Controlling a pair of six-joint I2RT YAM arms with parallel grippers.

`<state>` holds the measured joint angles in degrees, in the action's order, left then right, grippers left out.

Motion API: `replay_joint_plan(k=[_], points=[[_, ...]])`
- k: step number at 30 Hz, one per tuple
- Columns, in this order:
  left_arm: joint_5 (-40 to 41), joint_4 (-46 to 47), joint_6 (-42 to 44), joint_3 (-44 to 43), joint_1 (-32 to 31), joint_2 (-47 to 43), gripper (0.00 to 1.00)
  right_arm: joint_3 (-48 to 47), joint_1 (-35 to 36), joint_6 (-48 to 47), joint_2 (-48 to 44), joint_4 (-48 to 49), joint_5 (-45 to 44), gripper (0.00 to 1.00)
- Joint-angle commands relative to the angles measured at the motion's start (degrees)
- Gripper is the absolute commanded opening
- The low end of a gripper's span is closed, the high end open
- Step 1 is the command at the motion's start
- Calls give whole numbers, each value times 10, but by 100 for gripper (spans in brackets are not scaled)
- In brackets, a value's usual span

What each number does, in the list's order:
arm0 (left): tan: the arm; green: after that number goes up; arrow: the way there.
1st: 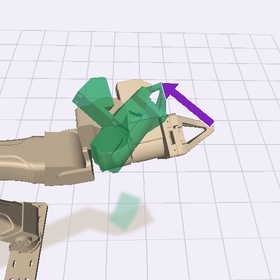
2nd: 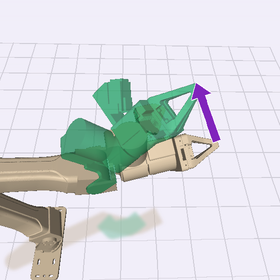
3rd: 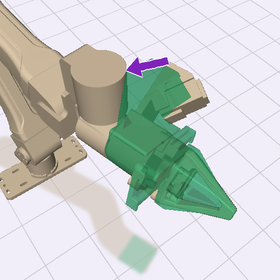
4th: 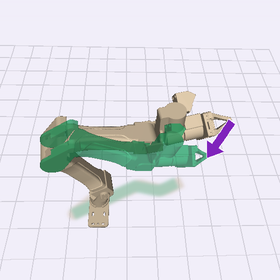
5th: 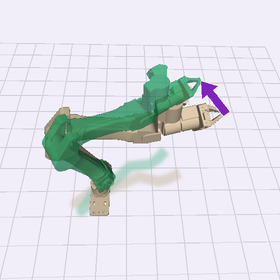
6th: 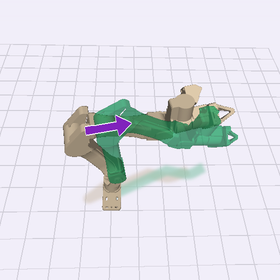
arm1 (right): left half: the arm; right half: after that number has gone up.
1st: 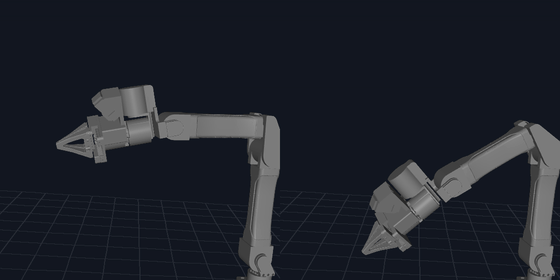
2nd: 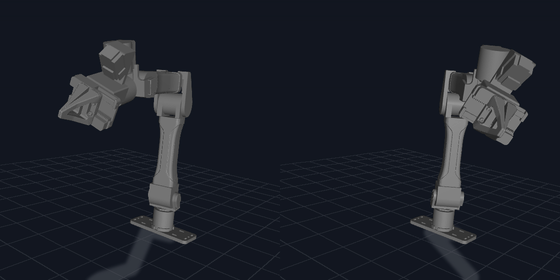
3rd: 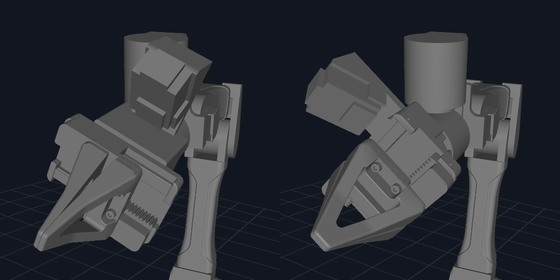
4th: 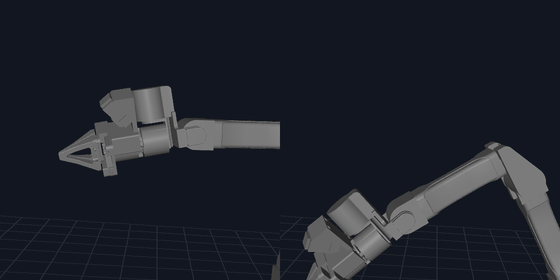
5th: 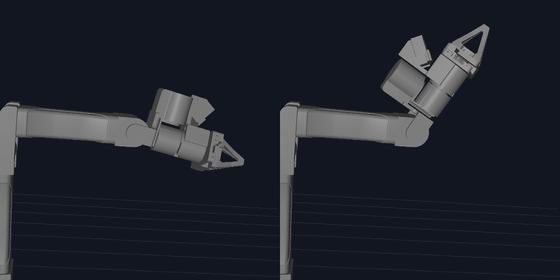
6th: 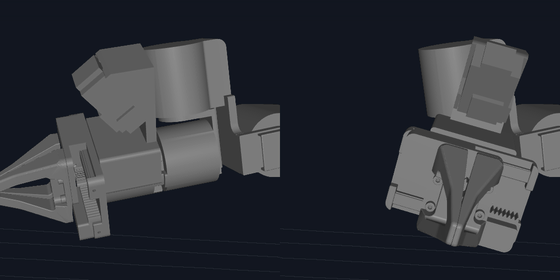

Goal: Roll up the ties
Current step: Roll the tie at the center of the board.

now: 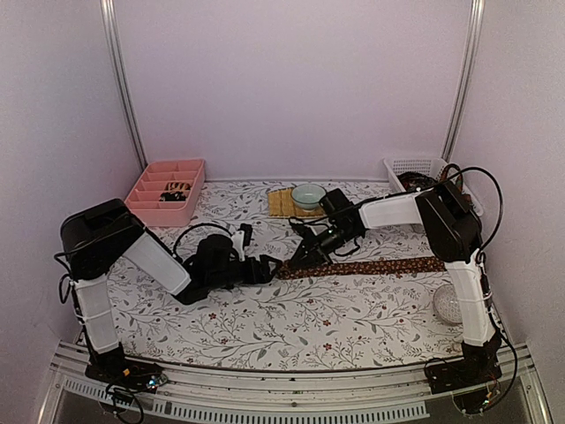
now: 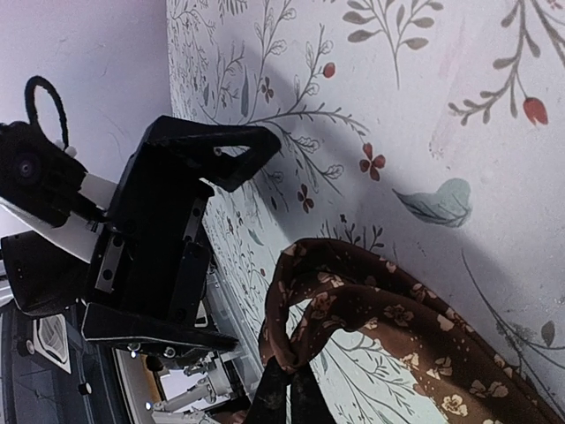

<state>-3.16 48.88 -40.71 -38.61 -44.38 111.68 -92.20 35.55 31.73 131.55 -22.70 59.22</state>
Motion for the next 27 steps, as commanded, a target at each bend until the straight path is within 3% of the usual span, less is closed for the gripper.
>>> replay_joint_plan(k=[1,5,9,16,21,27], points=[[17,-17,173,19,4,-47,90,12,-6,8,21,12,19,0],[1,-16,240,18,3,-46,88,10,-8,13,22,9,18,0],[5,-60,188,-7,9,-24,83,7,-12,-6,13,-15,-17,0],[-27,51,118,28,8,-1,81,15,-24,-33,5,-46,-60,0],[-35,-3,198,-3,8,-15,85,17,-28,-52,6,-66,-87,0],[-69,-136,392,-70,8,-65,90,16,-31,-60,16,-73,-93,0]])
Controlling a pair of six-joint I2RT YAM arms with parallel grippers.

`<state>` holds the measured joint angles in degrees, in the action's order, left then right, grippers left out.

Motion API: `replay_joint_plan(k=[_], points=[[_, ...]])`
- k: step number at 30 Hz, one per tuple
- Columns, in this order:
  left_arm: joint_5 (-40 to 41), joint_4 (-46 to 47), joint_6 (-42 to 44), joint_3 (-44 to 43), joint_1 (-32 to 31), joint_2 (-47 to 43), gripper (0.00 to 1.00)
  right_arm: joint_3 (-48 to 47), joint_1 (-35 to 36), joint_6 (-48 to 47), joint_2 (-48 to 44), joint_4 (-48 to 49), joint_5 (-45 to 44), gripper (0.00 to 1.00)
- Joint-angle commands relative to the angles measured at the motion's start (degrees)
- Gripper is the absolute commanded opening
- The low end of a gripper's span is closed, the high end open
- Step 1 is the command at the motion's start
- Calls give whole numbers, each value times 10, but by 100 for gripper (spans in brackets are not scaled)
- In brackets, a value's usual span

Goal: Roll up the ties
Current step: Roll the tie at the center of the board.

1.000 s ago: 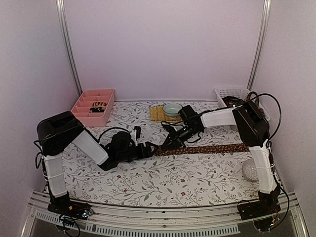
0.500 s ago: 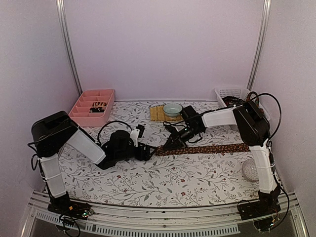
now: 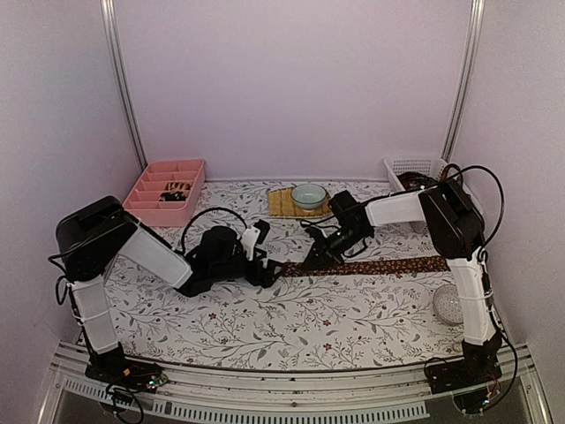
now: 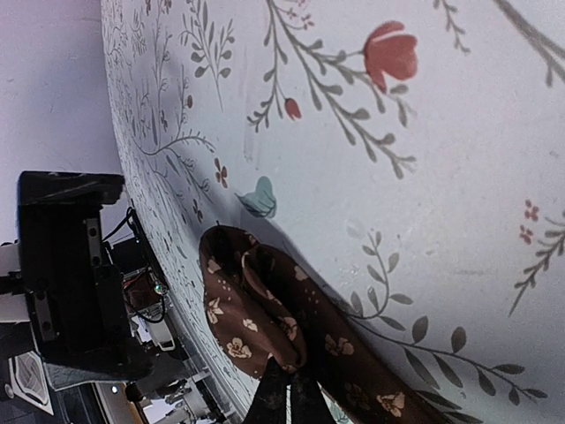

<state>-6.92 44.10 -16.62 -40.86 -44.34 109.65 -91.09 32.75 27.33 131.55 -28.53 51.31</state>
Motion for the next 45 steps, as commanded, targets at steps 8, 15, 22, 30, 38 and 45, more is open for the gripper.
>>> replay_joint_plan(k=[8,15,22,30,38,45], points=[[-132,-276,417,-148,20,-34,94,1,-3,-12,24,-13,-7,0],[-242,-358,505,-206,54,3,89,2,-4,-10,21,-8,-4,0],[-273,-429,540,-286,58,78,83,3,-4,-7,20,-5,-2,0],[-275,-484,547,-340,53,125,71,2,-4,-4,20,-1,4,0],[-251,-512,558,-361,41,147,64,3,-4,-3,20,-2,8,0],[-242,-529,561,-381,30,164,53,3,-4,-2,20,-3,11,0]])
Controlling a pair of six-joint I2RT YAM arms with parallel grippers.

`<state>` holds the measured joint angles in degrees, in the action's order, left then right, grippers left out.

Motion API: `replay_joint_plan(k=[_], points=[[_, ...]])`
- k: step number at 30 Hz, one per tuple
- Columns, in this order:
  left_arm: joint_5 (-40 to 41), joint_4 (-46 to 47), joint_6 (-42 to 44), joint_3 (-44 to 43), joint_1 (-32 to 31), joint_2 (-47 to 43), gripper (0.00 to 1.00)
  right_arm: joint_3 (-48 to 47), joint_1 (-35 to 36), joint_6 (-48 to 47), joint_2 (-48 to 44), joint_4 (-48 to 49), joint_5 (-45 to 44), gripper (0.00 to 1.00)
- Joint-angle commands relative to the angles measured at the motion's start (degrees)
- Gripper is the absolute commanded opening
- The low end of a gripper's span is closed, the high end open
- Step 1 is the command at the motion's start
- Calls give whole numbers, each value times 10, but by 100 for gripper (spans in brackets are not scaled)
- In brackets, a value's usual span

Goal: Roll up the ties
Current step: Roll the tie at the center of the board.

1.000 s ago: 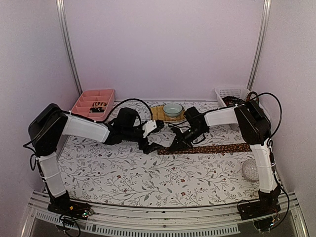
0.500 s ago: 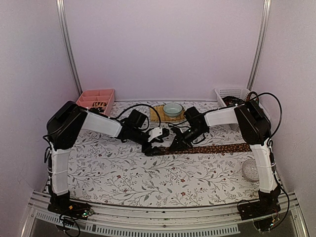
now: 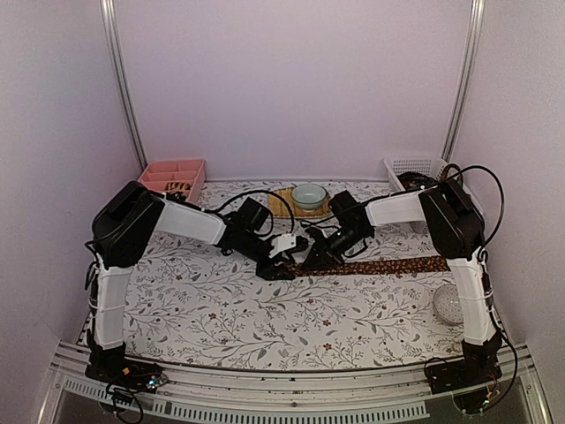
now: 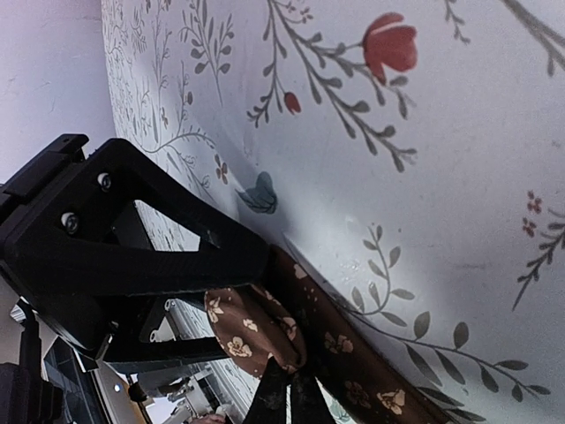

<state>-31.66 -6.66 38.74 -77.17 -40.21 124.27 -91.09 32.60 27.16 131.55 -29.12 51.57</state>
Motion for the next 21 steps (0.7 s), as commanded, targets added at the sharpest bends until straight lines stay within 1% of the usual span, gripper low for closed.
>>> replay_joint_plan(k=[1,4,5,6,8,9,10,13,15,21], points=[[5,-23,7,-19,-13,19,51,3,-2,0,20,4,9,0],[6,-29,10,-25,-16,23,39,1,-3,0,20,3,10,4],[7,-29,10,-25,-16,23,31,1,-2,-1,20,4,11,6],[8,-29,8,-25,-16,22,28,0,-3,-1,19,3,10,10],[10,-31,4,-22,-16,18,26,-2,-3,-2,17,2,9,17],[11,-30,2,-21,-16,15,26,-2,-3,-3,16,1,9,18],[13,-32,2,-19,-17,13,22,-3,-3,-3,15,1,8,19],[22,-42,2,-16,-18,8,21,-7,-3,-4,12,-1,10,19],[33,-53,1,-16,-20,5,24,-9,-3,-5,10,-2,10,19],[55,-64,-21,1,-22,-18,31,-9,-2,-9,7,-2,-3,7]])
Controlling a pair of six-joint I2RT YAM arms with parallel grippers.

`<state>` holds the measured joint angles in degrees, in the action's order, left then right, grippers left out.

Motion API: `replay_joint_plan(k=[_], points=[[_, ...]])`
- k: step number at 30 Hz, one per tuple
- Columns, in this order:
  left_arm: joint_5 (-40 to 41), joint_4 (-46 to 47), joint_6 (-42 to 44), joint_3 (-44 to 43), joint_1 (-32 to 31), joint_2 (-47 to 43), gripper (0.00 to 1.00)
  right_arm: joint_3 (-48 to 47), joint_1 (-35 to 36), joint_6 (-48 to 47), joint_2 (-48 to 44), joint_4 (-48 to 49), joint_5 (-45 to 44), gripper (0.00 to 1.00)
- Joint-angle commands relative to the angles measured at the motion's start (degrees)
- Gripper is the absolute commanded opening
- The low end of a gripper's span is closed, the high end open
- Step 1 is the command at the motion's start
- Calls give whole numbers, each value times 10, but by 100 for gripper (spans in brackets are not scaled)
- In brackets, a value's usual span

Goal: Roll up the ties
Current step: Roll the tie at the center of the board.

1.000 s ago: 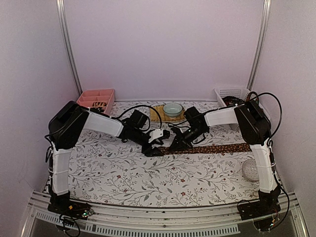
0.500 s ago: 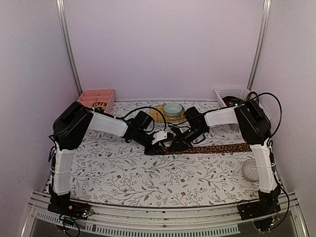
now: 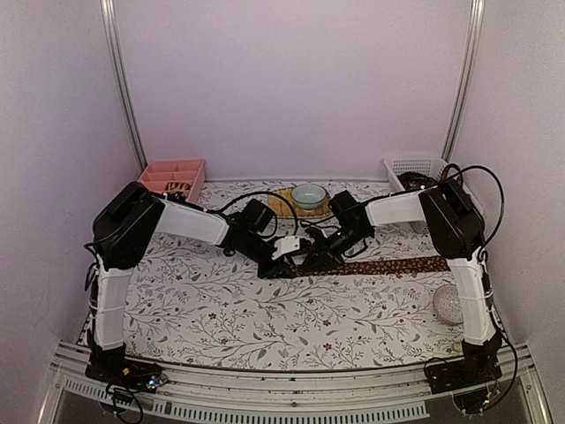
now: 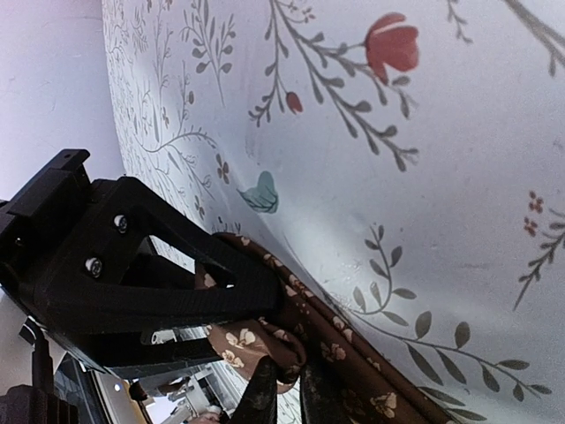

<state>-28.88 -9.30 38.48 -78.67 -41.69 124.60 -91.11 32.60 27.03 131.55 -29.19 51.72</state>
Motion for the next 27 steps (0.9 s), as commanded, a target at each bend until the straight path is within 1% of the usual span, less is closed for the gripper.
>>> replay_joint_plan(k=[1,3,4,6,7,9,14,17,20,23,25,27], points=[[31,-37,-23,19,-8,-24,31,-8,-2,-8,7,-1,-7,5],[38,-36,-36,22,-8,-29,35,-8,-2,-11,9,-1,-12,2],[42,-35,-44,23,-8,-30,39,-7,-2,-11,10,0,-15,2],[45,-34,-62,24,-8,-35,43,-7,-2,-14,12,-1,-26,1],[46,-30,-76,25,-8,-39,50,-6,-1,-16,14,-1,-33,1],[38,-25,-98,31,-8,-51,58,-6,-2,-20,17,-2,-42,1],[19,19,-189,60,-4,-100,70,-8,0,-26,24,-3,-53,2],[5,58,-274,83,5,-131,72,-6,1,-28,24,-3,-56,3],[1,113,-401,120,12,-155,73,-1,2,-29,24,1,-55,3],[49,151,-538,146,13,-160,73,0,5,-27,24,3,-53,3],[79,166,-620,161,13,-153,70,-1,5,-26,24,4,-51,3],[92,203,-691,187,8,-150,68,0,7,-25,24,4,-49,3]])
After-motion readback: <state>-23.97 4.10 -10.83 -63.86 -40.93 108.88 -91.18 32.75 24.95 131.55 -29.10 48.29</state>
